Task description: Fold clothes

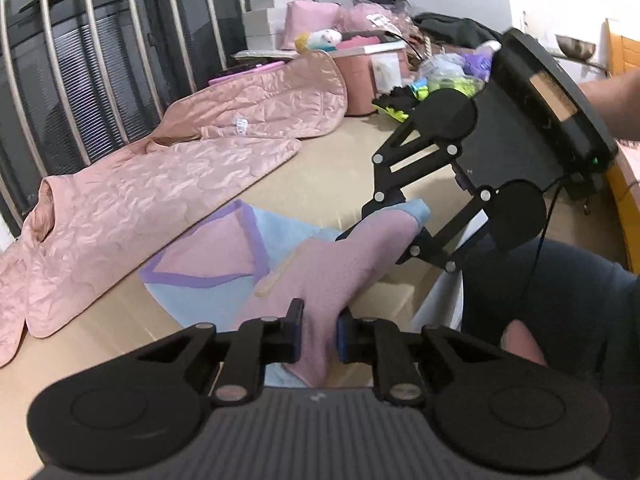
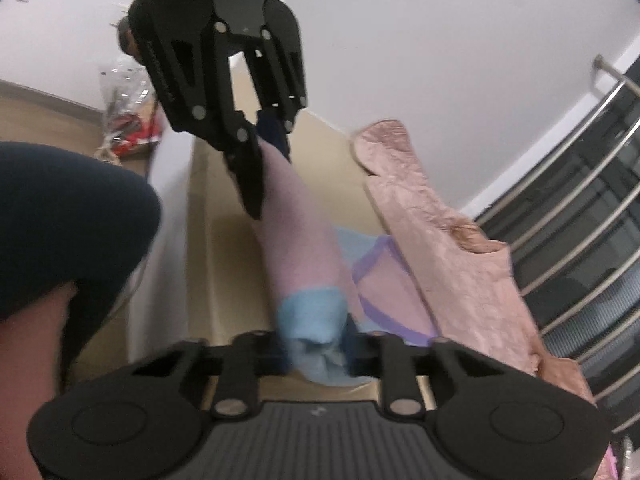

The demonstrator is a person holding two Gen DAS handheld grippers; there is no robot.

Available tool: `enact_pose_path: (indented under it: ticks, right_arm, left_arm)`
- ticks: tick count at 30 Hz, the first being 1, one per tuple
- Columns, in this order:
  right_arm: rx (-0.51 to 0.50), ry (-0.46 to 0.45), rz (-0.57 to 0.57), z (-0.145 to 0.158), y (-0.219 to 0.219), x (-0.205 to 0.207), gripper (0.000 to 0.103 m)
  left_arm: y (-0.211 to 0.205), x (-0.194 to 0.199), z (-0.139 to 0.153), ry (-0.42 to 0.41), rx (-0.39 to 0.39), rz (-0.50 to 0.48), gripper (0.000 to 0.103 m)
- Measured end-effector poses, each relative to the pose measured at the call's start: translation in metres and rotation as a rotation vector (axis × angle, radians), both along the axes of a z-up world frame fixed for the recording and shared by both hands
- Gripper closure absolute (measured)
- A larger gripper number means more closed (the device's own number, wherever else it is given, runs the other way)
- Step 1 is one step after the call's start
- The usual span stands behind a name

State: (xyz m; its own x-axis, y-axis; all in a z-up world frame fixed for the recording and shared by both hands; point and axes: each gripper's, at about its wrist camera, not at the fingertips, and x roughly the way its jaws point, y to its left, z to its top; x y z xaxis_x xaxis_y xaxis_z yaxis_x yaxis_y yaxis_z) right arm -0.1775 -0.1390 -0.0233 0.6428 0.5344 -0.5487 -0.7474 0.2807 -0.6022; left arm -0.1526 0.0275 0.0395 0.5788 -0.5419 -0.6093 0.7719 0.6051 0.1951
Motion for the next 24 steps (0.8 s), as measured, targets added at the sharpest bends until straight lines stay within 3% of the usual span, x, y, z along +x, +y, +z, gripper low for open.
enact_pose_path:
  ticks: [3, 10, 13, 18, 19, 21, 24]
  right_arm:
    - [0.015, 0.065, 0.009, 0.004, -0.003, 0.005, 0.089]
    - [0.225, 0.408, -0.023, 0.038, -0.035, 0.025, 0.089]
    - [0.327, 0.524, -0.055, 0.046, -0.047, 0.045, 0.089]
    - [0.535, 0.696, -0.179, 0.039, -0.070, 0.099, 0.089]
    - [0.571, 0.729, -0.221, 0.035, -0.072, 0.110, 0.089]
    - [0.641, 0.797, -0.308, 0.027, -0.078, 0.132, 0.088]
    - [0.698, 0.826, -0.429, 0.015, -0.087, 0.144, 0.082]
  left_arm:
    - [0.001, 0.000, 0.001, 0.024, 0.000, -0.026, 0.088]
    - [0.016, 0.029, 0.028, 0.190, -0.087, -0.099, 0.086]
    - [0.017, 0.060, 0.039, 0.218, -0.128, -0.058, 0.082]
    - [0.018, 0.120, 0.033, 0.265, -0.216, 0.069, 0.077]
    - [0.018, 0.133, 0.031, 0.272, -0.233, 0.108, 0.061]
    - [0.024, 0.157, 0.020, 0.274, -0.266, 0.296, 0.038]
    - [0.043, 0.165, 0.008, 0.337, -0.364, 0.417, 0.038]
